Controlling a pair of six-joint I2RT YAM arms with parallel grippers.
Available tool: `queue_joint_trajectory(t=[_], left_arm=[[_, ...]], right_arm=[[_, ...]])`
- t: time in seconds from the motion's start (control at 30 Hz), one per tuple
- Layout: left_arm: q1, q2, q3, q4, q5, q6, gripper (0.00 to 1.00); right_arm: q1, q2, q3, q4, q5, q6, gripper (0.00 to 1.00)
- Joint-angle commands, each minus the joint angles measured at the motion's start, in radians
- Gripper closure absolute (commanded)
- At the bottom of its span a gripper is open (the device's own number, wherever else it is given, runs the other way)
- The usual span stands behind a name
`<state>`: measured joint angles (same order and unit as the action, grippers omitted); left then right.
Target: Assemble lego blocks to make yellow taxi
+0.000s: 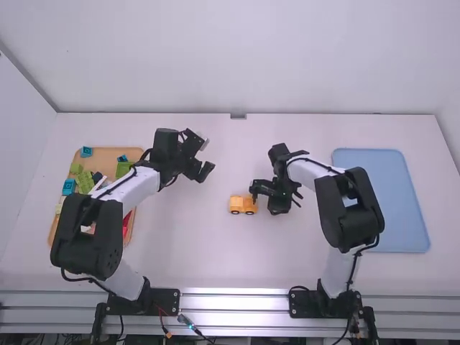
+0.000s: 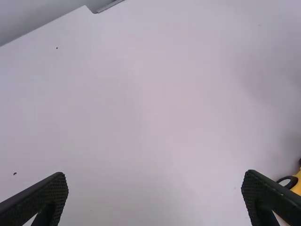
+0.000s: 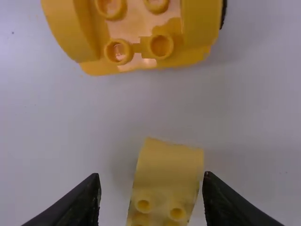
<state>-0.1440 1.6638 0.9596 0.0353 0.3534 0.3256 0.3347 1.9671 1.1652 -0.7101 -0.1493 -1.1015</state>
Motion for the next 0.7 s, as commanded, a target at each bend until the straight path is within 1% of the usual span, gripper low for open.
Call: queue_joint_trajectory(t=[0.0, 0.07, 0.27, 0.33, 0.67], left_arm=[[-0.002, -0.016, -0.005, -0.003, -0.004, 0.011, 0.01], [0.000, -0.016, -0.005, -0.003, -0.004, 0.012, 0.01], [-0.001, -0.016, -0.005, -0.003, -0.003, 0.011, 0.01], [0.002, -0.016, -0.005, -0.003, -0.004, 0.011, 0.01], [0.000, -0.016, -0.005, 0.000, -0.004, 0.011, 0.01]], right_arm=[[-0.001, 0.008, -0.021, -0.001, 0.000, 0.031, 0.44], [-0.001, 0.008, -0.023, -0.010, 0.000, 0.032, 0.49], [-0.001, 0.008, -0.022, -0.009, 0.026, 0.081, 0.50], [-0.001, 0.008, -0.022, -0.008, 0.026, 0.080, 0.53], [-0.001, 0.008, -0.025, -0.013, 0.037, 0.089, 0.54]])
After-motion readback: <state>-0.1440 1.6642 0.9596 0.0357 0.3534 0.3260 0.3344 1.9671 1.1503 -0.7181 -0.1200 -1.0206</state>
